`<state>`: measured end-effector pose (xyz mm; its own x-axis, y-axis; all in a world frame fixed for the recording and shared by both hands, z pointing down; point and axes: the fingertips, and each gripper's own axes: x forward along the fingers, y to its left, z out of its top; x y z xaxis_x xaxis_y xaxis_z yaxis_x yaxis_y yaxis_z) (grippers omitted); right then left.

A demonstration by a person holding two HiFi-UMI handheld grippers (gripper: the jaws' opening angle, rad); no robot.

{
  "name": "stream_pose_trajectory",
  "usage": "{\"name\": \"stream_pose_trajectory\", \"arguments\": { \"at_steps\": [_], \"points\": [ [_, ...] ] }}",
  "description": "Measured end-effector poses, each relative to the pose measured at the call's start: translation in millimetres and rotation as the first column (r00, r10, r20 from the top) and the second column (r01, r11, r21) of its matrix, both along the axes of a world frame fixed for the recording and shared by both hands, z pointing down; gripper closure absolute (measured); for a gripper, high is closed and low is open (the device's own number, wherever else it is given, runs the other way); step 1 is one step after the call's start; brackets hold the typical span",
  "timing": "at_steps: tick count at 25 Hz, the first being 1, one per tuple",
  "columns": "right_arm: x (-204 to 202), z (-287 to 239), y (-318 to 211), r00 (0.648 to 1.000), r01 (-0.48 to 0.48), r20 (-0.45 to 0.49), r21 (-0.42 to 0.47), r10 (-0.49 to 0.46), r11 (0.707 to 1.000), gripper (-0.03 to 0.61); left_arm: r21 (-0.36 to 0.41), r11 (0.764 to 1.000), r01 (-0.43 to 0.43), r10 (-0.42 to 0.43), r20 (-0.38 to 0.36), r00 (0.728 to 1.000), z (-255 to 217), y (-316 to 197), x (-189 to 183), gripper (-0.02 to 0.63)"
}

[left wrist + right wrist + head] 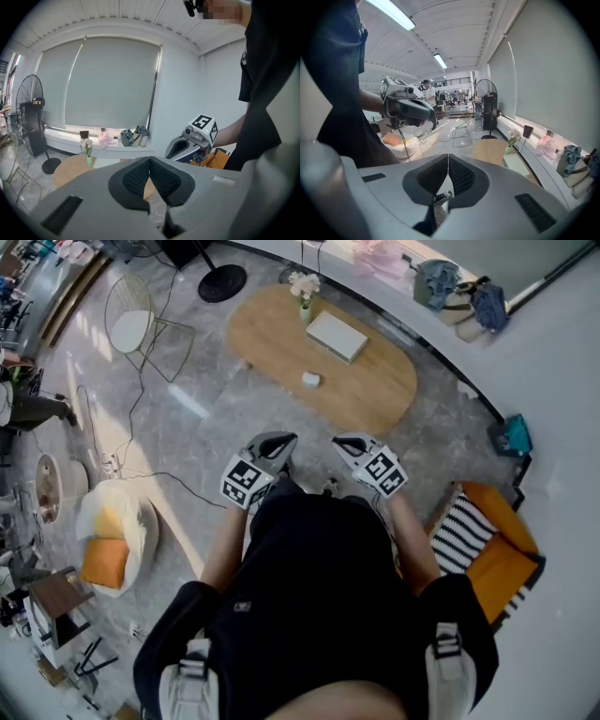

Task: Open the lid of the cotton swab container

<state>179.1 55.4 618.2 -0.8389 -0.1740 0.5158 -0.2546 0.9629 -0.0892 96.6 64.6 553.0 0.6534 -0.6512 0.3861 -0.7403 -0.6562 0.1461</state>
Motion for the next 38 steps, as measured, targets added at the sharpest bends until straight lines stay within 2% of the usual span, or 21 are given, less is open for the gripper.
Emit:
{"name": "stream_pose_trajectory", "arguments": {
  "at_steps": [10,18,30,33,38],
  "points": [
    [-25.0,6.7,-36.8,0.996,-0.062,-0.067,-0.011,0.061,0.998,0.581,0.001,0.998,-0.070,0.070,-0.051,0.996,4.2,-56.3,-31.1,0.612],
    [-78.9,23.8,-73.6,0.984,-0.101,-0.148,-0.026,0.096,0.995,0.581,-0.020,0.991,-0.130,0.128,-0.078,0.989,10.7,-114.7,-94.7,0.612],
    [-133.5,32.1,-116.0,0.958,-0.218,-0.202,-0.041,0.206,0.975,0.581,-0.017,0.958,-0.285,0.282,-0.095,0.955,13.3,-172.0,-145.2,0.612],
    [-140.0,34.7,-124.0,0.955,-0.226,-0.206,-0.048,0.212,0.973,0.581,-0.028,0.958,-0.285,0.282,-0.089,0.955,20.5,-179.8,-158.7,0.612],
    [-140.3,50.5,-137.5,0.957,-0.199,-0.230,-0.086,0.175,0.976,0.581,-0.062,0.969,-0.239,0.233,-0.099,0.968,28.2,-185.4,-172.0,0.612]
  ]
}}
